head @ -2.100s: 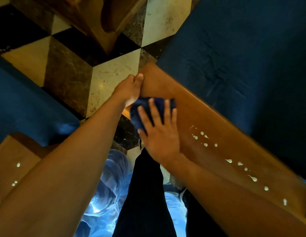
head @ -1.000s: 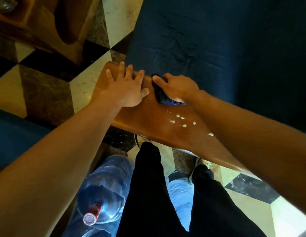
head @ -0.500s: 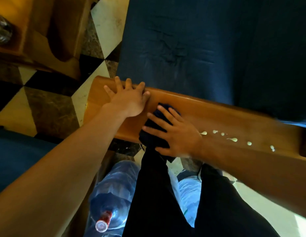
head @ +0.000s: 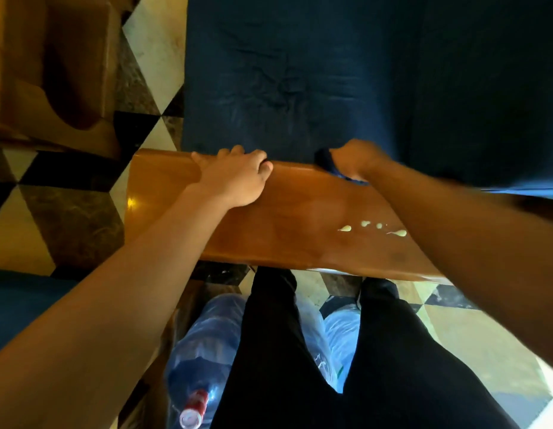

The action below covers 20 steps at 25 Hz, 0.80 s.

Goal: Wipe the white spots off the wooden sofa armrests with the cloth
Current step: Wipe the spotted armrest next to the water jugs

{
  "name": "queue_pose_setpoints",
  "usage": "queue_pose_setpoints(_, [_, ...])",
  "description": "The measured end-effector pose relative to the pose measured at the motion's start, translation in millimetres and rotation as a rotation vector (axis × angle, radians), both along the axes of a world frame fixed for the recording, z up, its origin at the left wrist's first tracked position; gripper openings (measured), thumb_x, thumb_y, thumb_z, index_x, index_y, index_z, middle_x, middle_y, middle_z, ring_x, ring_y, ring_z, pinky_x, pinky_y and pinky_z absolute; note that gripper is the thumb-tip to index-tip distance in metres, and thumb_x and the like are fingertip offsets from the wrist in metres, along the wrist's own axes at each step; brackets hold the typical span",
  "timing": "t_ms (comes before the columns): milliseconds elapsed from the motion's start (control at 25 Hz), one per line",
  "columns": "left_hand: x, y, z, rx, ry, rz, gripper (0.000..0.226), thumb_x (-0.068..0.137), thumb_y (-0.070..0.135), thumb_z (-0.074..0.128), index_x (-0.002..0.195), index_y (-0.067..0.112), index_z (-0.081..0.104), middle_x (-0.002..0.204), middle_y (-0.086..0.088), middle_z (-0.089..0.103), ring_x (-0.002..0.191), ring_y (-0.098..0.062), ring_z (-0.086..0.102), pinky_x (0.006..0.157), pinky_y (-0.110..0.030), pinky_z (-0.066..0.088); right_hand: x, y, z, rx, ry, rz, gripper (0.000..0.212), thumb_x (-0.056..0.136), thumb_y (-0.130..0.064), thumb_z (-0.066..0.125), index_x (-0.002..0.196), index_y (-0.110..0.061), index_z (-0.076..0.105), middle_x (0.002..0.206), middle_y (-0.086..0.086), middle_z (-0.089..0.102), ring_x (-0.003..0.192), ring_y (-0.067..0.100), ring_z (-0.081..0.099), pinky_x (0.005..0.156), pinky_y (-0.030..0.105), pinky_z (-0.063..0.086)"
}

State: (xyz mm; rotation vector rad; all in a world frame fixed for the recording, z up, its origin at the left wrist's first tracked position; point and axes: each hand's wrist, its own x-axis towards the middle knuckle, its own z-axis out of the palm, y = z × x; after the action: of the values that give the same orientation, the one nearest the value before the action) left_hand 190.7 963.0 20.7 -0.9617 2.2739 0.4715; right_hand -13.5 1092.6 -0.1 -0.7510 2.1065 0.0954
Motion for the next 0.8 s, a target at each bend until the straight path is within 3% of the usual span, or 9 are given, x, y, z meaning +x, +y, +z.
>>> queue_pose_setpoints(80, [-18, 6, 0, 0.061, 0.042, -0.021, 0.050, 0.104, 0.048, 0.023, 0.139, 0.027, 0.051, 0.140, -0.012, 0.055, 0.133, -0.040, 0.048, 0.111, -0.075, 0.021, 15, 20, -5, -0.056, 0.291, 0.065, 0.042, 0.098, -0.048, 0.041, 0.097, -0.021, 0.073, 0.103, 0.013, 0.073, 0.089, 0.035, 0.065, 0.071, 0.038, 0.042])
queue_pose_setpoints(160, [-37, 12, 2, 0.186, 0.157, 0.015, 0.035, 0.102, 0.030, 0.031, 0.118, 0.015, 0.059, 0.120, -0.012, 0.062, 0.114, -0.036, 0.058, 0.102, -0.060, 0.041, 60, 38, -4, -0.202, 0.473, 0.094, 0.053, 0.105, -0.049, 0.030, 0.127, -0.015, 0.065, 0.132, 0.014, 0.065, 0.121, 0.040, 0.057, 0.097, 0.047, 0.041])
queue_pose_setpoints(200, [-43, 14, 2, 0.238, 0.217, 0.063, 0.030, 0.100, 0.023, 0.035, 0.107, 0.010, 0.060, 0.111, -0.012, 0.064, 0.102, -0.035, 0.060, 0.090, -0.052, 0.046, 87, 46, -2, -0.276, 0.465, 0.107, 0.056, 0.105, -0.049, 0.031, 0.141, -0.014, 0.056, 0.149, 0.013, 0.053, 0.139, 0.042, 0.044, 0.114, 0.051, 0.031])
queue_pose_setpoints(280, [-53, 13, 2, 0.281, 0.289, 0.182, 0.028, 0.098, 0.019, 0.038, 0.099, 0.007, 0.063, 0.103, -0.013, 0.068, 0.088, -0.032, 0.061, 0.073, -0.045, 0.048, 133, 73, -1, -0.370, 0.412, 0.240, 0.063, 0.104, -0.049, 0.031, 0.158, -0.018, 0.031, 0.168, 0.006, 0.026, 0.155, 0.041, 0.013, 0.125, 0.055, 0.013])
queue_pose_setpoints(400, [-53, 21, 0, 0.231, 0.294, 0.121, 0.027, 0.097, 0.030, 0.041, 0.102, 0.020, 0.066, 0.103, -0.002, 0.069, 0.084, -0.021, 0.061, 0.066, -0.036, 0.044, 159, 136, -7, -0.428, 0.448, 0.378, 0.064, 0.105, -0.052, 0.033, 0.162, -0.025, 0.021, 0.170, 0.003, 0.017, 0.157, 0.037, 0.009, 0.127, 0.052, 0.013])
queue_pose_setpoints(560, [-43, 33, -3, 0.194, 0.273, -0.088, 0.034, 0.102, 0.036, 0.045, 0.132, 0.023, 0.055, 0.126, -0.006, 0.060, 0.103, -0.025, 0.060, 0.078, -0.034, 0.042, 143, 188, -1, -0.334, 0.488, 0.209, 0.073, 0.100, -0.060, 0.035, 0.161, -0.025, 0.016, 0.170, 0.007, 0.016, 0.157, 0.036, 0.009, 0.123, 0.057, 0.021])
queue_pose_setpoints(720, [-30, 37, -2, 0.158, 0.385, -0.159, 0.038, 0.103, 0.023, 0.047, 0.140, 0.014, 0.053, 0.130, -0.017, 0.061, 0.117, -0.036, 0.058, 0.094, -0.044, 0.047, 117, 102, 0, -0.300, 0.527, -0.023, 0.074, 0.097, -0.064, 0.033, 0.161, -0.027, 0.025, 0.169, 0.007, 0.020, 0.156, 0.039, 0.009, 0.126, 0.055, 0.011])
queue_pose_setpoints(800, [-23, 33, -3, 0.191, 0.455, -0.115, 0.034, 0.103, 0.016, 0.043, 0.134, 0.011, 0.057, 0.125, -0.016, 0.064, 0.115, -0.035, 0.059, 0.093, -0.044, 0.049, 104, 48, -2, -0.296, 0.479, 0.007, 0.065, 0.100, -0.061, 0.025, 0.153, -0.026, 0.040, 0.158, 0.008, 0.042, 0.148, 0.041, 0.030, 0.122, 0.054, 0.019])
